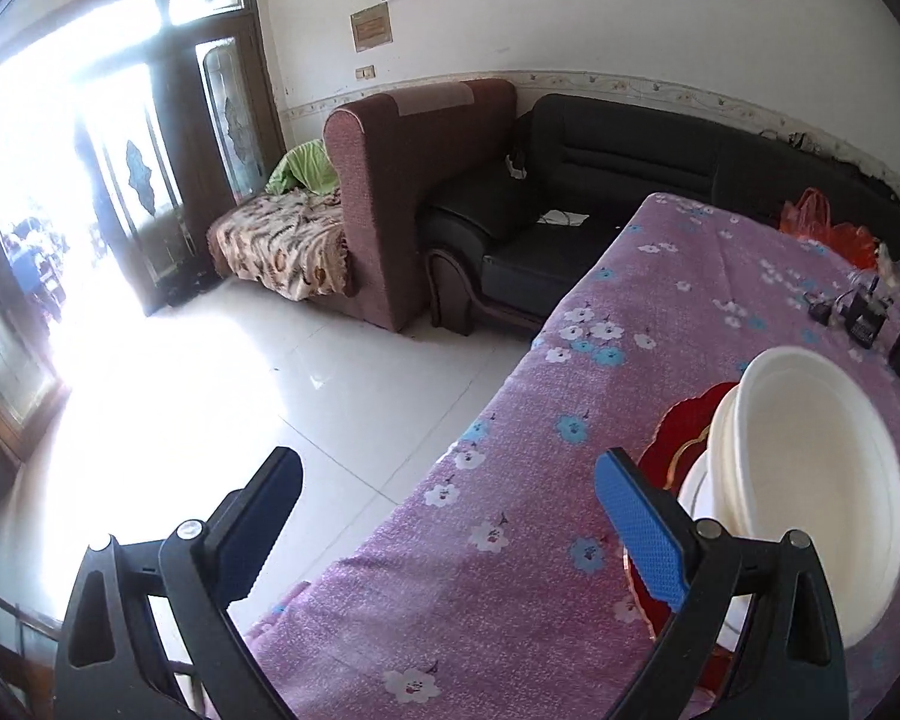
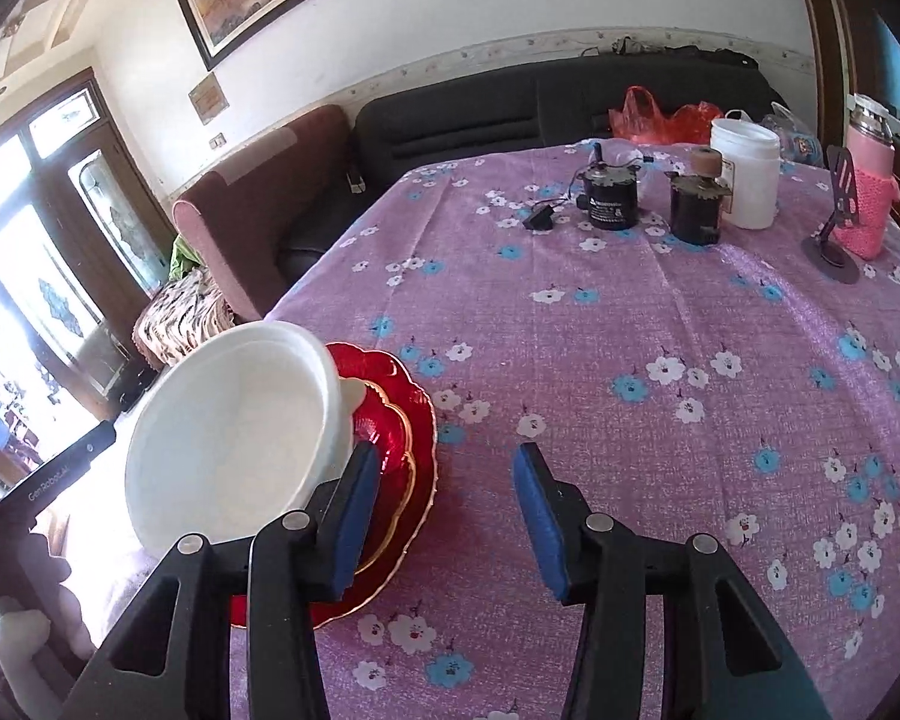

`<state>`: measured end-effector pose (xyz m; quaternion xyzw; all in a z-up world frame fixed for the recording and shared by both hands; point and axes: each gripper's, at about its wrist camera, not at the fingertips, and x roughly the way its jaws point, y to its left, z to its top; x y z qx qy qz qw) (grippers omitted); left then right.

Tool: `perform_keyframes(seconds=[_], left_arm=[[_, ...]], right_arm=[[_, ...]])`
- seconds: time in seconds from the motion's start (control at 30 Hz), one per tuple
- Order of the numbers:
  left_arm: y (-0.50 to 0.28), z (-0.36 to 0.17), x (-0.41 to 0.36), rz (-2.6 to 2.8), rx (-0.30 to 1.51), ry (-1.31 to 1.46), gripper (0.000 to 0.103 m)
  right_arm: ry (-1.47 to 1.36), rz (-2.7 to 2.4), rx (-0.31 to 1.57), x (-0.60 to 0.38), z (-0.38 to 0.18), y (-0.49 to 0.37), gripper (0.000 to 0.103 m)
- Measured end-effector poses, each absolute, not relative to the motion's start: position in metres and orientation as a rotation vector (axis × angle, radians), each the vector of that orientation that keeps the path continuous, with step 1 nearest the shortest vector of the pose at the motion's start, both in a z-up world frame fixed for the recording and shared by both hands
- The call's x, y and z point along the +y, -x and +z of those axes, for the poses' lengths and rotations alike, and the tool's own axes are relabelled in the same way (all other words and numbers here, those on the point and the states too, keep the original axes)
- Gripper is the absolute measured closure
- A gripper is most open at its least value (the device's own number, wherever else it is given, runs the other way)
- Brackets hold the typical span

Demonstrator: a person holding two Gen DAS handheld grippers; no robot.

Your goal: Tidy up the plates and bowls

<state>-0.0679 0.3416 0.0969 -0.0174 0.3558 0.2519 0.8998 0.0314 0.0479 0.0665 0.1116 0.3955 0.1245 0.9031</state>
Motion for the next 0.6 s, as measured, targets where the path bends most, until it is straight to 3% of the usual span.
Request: perform_keyframes(seconds=[0.17,0.6], left_arm=[[0.061,0.083,0.326,0.602,0.735,-0.106,0.005],[0.048,0.063,0.321,0.578,0.791,-0.141,0.005]], right_arm=[[-0.249,0.262,0.841,0.048,0.057,-0.030,0.052],[-0.240,0.278,0.834,0.049,0.058,-0.024,0.051]])
